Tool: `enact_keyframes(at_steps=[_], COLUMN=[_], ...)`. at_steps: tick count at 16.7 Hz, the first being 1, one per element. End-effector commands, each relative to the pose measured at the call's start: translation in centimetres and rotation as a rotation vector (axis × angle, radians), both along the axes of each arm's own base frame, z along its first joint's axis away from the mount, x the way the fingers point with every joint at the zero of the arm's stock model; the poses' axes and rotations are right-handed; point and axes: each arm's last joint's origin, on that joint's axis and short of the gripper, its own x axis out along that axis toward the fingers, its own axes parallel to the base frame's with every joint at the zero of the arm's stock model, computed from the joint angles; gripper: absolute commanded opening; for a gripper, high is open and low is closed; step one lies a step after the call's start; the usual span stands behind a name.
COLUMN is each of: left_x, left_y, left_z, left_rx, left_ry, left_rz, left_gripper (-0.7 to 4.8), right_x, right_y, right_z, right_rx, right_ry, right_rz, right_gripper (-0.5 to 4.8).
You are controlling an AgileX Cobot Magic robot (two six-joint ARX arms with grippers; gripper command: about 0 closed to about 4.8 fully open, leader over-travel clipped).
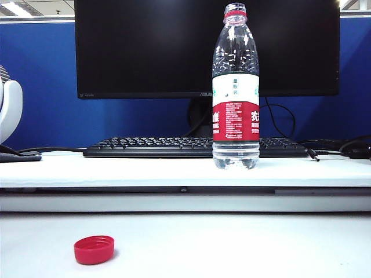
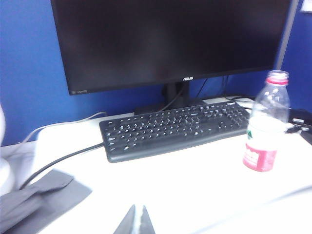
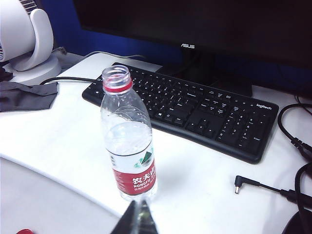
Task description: Unscrew the cap from the plastic bottle on the table.
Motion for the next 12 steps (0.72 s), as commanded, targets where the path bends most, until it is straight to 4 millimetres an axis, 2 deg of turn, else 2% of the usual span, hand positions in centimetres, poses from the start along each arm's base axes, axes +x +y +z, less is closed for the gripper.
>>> enact_keyframes(at_steps=[1,2,4,7,12], left_x=[3.1,4.4,5.5,5.7,5.3], left_y=[-1.2,-1.7,-2.0,-2.1,-2.0], left_z=[-1.8,-3.5,-5.8,-8.4,-10.0], left_rx=[-0.165,-0.221,-0.328,-0.268,-0.215], left_ry=[-0.076,-0.038,0.099,0.301,0.463], left_rz=[-0.071,-0.074,-0.064,-0.028,0.002], left_gripper=[-0.05,-0.04,-0.04,-0.04,-0.04], right_x=[-0.1,-0.1,-0.1,-0.1,-0.1], right_y=[0.0,0.0,0.0,0.0,0.0], right_z=[0.3,0.3,0.3,0.3,0.3], right_rx=[0.01,0.01,0.01,0.01,0.01], right_ry=[-0.021,-0.021,-0.021,-0.021,-0.021], right_rz=[-0.001,-0.001,-0.002,-0.001,-0.002], right_gripper=[-0.01,-0.01,-0.01,-0.01,-0.01])
